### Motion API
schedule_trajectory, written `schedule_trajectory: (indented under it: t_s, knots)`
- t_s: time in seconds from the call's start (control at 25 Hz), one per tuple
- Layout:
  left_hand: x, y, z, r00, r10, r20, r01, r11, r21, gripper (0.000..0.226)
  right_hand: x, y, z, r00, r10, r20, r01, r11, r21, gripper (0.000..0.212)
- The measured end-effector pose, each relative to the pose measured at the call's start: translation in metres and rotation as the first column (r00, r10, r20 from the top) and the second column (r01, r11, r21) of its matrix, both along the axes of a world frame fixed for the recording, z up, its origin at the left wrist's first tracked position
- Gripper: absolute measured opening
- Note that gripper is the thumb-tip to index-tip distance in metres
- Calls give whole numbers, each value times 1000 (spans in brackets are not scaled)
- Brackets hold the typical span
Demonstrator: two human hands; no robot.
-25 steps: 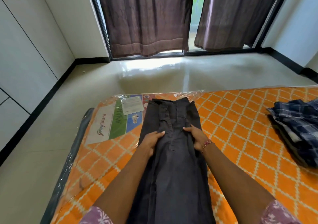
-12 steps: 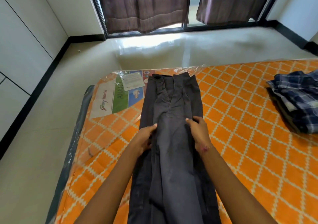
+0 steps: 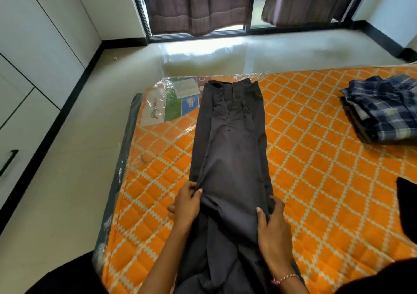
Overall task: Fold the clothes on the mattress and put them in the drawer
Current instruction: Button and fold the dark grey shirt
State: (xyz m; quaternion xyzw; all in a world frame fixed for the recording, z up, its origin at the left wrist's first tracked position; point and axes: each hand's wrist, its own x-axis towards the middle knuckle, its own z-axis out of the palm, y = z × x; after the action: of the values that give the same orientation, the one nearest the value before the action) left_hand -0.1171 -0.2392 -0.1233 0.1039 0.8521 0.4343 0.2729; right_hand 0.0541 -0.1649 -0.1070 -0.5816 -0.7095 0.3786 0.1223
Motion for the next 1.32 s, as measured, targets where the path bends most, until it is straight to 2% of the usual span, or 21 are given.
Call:
schedule_trajectory:
  t_s: [0.08,0.12,0.2,0.28,0.36,0.4,0.44,0.48,0.52,0.6,0.64,0.68,0.76,0.84,0.88,0.96,1.0,1.04,1.08,1.16,1.32]
  knots:
    - [2,-8,3,998,-18,55,17,1000,11,20,12,6,3,987,106,117,-109,994,17,45]
    - [6,-3,7,999,-13,-36,12,999,-43,25,14,8,6,978,144,148,-158,984,87,49]
    - [20,12,19,914,-11,-406,-34,994,-103,36,7,7,12,948,268,171,-308,908,284,61]
    - [32,20,17,754,-294,-587,180,953,-245,53,2,-3,9,827,491,273,-552,802,230,76]
    - [34,11,-3,609,-663,-435,410,733,-543,68,17,-24,-6,645,634,427,-727,681,89,80]
    - [30,2,-15,573,-752,-325,461,624,-630,72,30,-36,-15,583,659,474,-779,619,97,81]
    - [25,-6,-24,571,-776,-266,485,581,-653,74,43,-46,-18,528,661,532,-823,554,129,83]
    - [23,-12,-28,596,-758,-265,485,602,-634,76,55,-52,-18,513,652,559,-839,517,167,84]
    - [24,-14,-29,644,-696,-318,440,677,-589,76,62,-55,-21,557,620,552,-821,511,255,81]
    - [33,-13,-25,715,-493,-496,246,841,-482,77,65,-56,-16,653,551,520,-747,584,318,66]
    - [36,-13,-26,677,-500,-539,225,839,-495,78,63,-54,-11,662,543,516,-734,611,298,54]
    - [39,-17,-29,611,-599,-517,282,776,-564,78,59,-51,-6,652,567,503,-739,622,257,42]
    - [34,-25,-33,513,-765,-389,412,617,-670,81,56,-43,0,541,706,458,-810,583,58,21]
    - [27,-31,-32,512,-797,-321,453,568,-688,83,53,-31,6,444,818,366,-850,513,-116,11]
    - [26,-32,-31,502,-805,-317,463,559,-688,80,49,-26,9,446,836,321,-843,513,-164,5]
    - [30,-28,-29,437,-812,-386,454,570,-685,74,28,-12,11,596,746,296,-775,631,-30,14]
    - [32,-25,-28,400,-800,-446,440,595,-672,69,16,-6,7,681,665,308,-722,679,133,17]
    - [34,-23,-28,394,-782,-483,431,621,-654,66,5,-2,-1,720,604,342,-691,673,264,23]
    - [35,-23,-29,421,-765,-487,423,640,-641,65,-2,2,-9,707,591,387,-703,645,300,37]
    - [38,-28,-37,516,-736,-438,402,660,-634,71,-3,6,-31,616,628,476,-774,594,217,61]
    - [41,-37,-47,571,-687,-450,349,699,-624,77,10,13,-60,615,617,491,-775,589,230,66]
